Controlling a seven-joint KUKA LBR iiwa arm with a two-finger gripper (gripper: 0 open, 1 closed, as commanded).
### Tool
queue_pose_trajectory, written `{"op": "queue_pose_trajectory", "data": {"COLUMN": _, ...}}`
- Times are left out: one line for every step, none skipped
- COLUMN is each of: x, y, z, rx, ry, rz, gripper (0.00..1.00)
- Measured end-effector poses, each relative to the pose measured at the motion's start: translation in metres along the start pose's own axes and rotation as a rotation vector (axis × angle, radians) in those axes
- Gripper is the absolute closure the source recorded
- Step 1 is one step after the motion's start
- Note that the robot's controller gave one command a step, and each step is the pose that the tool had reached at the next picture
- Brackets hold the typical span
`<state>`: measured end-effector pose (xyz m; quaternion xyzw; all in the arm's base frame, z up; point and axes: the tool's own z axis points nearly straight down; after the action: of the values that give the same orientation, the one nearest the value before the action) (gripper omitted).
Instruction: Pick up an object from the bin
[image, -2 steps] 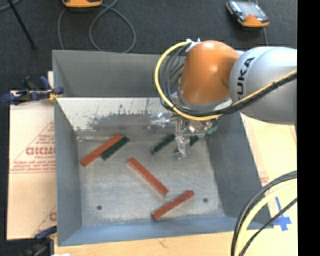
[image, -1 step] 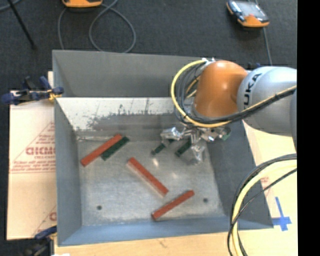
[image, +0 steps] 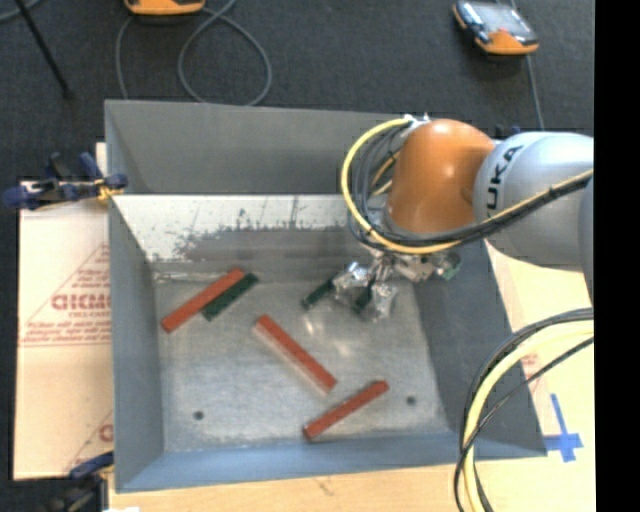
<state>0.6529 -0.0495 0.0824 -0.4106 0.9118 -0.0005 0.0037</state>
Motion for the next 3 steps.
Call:
{"op": "queue_pose_trajectory", "data": {"x": 0.01, "y": 0.009, "z": -0.114, "rx": 0.007, "ry": -0.002, "rz": 0.044, "gripper": 1.0}}
{"op": "queue_pose_trajectory", "data": {"x": 0.052, "y": -0.038, "z": -0.22, "rx": 0.009, "ry": 0.0, "rz": 0.069, "gripper": 1.0}}
{"op": "queue_pose_trajectory", "data": {"x": 0.021, "y": 0.016, "z": -0.16, "rx": -0.006, "ry": 0.005, "rz": -0.206, "gripper": 1.0}}
